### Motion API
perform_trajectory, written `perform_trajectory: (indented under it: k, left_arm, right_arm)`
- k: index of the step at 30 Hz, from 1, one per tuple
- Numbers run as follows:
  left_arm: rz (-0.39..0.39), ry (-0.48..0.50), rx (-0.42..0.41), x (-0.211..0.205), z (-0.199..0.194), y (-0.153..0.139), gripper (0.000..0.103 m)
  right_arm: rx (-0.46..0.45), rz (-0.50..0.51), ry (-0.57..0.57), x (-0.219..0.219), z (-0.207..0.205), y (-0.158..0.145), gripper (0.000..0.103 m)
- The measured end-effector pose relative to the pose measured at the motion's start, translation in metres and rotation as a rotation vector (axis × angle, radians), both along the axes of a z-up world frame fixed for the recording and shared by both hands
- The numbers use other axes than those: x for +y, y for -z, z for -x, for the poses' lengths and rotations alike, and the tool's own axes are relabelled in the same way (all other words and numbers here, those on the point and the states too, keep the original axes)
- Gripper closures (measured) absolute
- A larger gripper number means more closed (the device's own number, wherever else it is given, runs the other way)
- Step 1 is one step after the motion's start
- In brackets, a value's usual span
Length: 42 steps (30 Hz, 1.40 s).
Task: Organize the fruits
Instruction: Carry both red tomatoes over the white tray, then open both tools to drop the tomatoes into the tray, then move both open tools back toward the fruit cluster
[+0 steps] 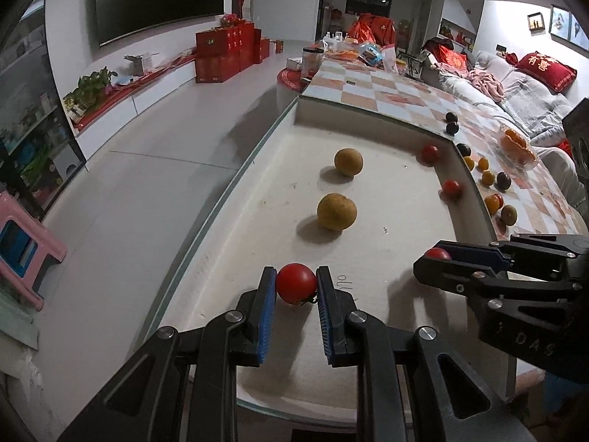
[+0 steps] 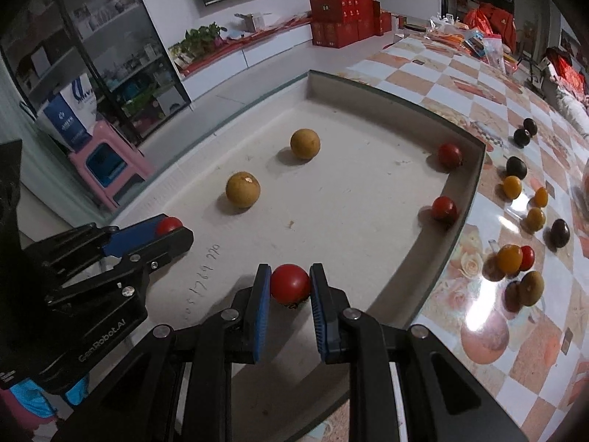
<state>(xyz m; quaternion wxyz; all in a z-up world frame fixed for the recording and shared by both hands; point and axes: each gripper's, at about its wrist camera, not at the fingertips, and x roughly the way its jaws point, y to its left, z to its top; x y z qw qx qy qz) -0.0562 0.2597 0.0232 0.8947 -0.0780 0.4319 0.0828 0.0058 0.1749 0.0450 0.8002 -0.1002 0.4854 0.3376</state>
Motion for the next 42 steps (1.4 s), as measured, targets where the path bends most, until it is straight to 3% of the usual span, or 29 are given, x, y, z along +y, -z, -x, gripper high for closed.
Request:
perform_trajectory:
  k: [8,11,12,14,15,17,19,26,33,35,42]
  left_arm:
    - [-0.026,0.010,0.017,-0.005,-0.002,0.004,0.080]
    - [-0.037,0.020,0.025,-0.007,-0.002,0.004,0.079]
    - [-0.038,0.024,0.027,-0.008,-0.003,0.004,0.074]
    - [-0.065,-0.003,0.034,-0.007,-0.004,0.003,0.051]
    - [-0.072,-0.020,0.031,-0.004,-0.003,0.003,0.033]
    - [-0.039,-0.040,0.009,0.002,0.000,0.001,0.023]
    - [-0.014,-0.040,0.014,0.004,0.000,-0.001,0.023]
    - [-0.048,-0.015,0.015,-0.009,-0.001,-0.009,0.023]
    - [-0.062,0.009,0.013,-0.026,-0.002,-0.018,0.023]
    - [-0.062,0.018,0.014,-0.031,-0.002,-0.019,0.023]
    - [-0.069,0.078,0.004,-0.062,-0.003,-0.027,0.023]
  right_arm:
    - [0.005,0.015,-0.009,0.002,-0.001,0.002,0.076]
    - [0.006,-0.003,-0.015,0.001,0.000,0.000,0.042]
    - [0.005,-0.010,-0.018,0.001,0.000,-0.002,0.036]
    - [-0.007,-0.003,-0.005,0.001,0.000,-0.004,0.036]
    - [-0.002,-0.011,0.001,-0.002,-0.002,-0.005,0.035]
    - [0.014,-0.040,0.019,-0.009,-0.005,-0.007,0.031]
    - [0.015,-0.064,0.031,-0.014,-0.007,-0.010,0.026]
    - [-0.026,-0.100,0.047,-0.023,-0.006,-0.030,0.009]
    - [-0.037,-0.108,0.101,-0.053,-0.012,-0.037,0.009]
    - [-0.037,-0.106,0.127,-0.064,-0.014,-0.036,0.000]
    - [-0.013,-0.087,0.222,-0.120,-0.024,-0.023,0.000]
